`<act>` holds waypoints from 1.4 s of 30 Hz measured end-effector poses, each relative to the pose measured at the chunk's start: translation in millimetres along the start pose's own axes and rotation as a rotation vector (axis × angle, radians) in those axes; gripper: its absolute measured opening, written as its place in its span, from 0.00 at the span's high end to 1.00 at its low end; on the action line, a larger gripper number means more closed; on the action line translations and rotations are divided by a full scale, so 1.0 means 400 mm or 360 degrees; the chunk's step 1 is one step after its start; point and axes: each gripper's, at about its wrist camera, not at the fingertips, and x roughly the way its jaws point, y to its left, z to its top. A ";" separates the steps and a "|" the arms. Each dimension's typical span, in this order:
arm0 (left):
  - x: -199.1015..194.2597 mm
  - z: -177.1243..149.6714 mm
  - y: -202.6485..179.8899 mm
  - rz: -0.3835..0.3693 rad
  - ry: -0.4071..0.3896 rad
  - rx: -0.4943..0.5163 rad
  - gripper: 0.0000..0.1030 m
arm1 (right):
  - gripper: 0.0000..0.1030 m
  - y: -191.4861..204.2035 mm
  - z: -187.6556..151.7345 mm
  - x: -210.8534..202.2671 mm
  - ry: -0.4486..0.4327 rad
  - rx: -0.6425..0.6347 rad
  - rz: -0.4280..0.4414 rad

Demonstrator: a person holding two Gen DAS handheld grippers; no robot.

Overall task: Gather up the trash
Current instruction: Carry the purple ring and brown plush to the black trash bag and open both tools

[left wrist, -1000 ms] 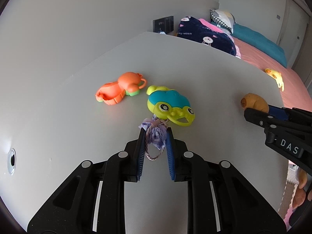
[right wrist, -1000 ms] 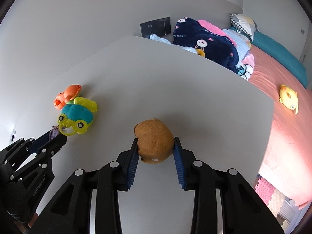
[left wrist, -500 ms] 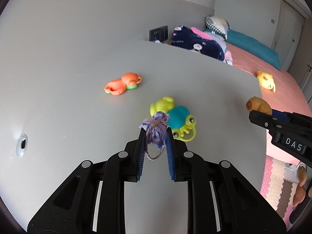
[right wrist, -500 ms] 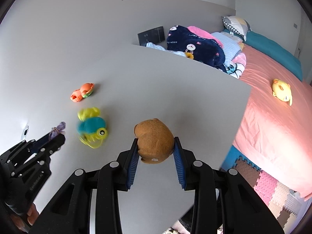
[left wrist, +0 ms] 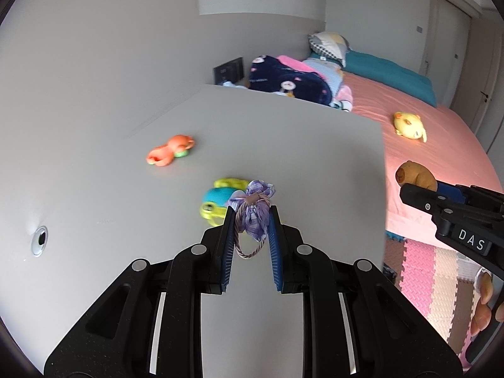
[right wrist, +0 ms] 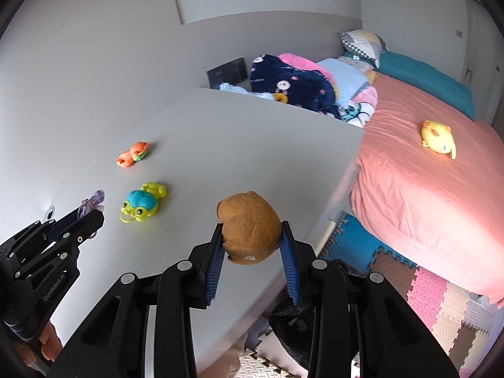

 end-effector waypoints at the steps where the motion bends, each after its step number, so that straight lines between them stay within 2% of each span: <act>1: 0.000 0.000 -0.014 -0.0012 -0.0001 0.0012 0.81 | 0.65 -0.015 -0.006 -0.011 -0.0005 0.0010 -0.0012; 22: -0.030 -0.034 -0.325 -0.0269 0.0007 0.0301 0.81 | 0.65 -0.237 -0.122 -0.162 -0.0078 0.0195 -0.0194; 42: -0.023 -0.075 -0.578 -0.0488 0.0062 0.0587 0.81 | 0.65 -0.449 -0.214 -0.245 -0.0091 0.0429 -0.0376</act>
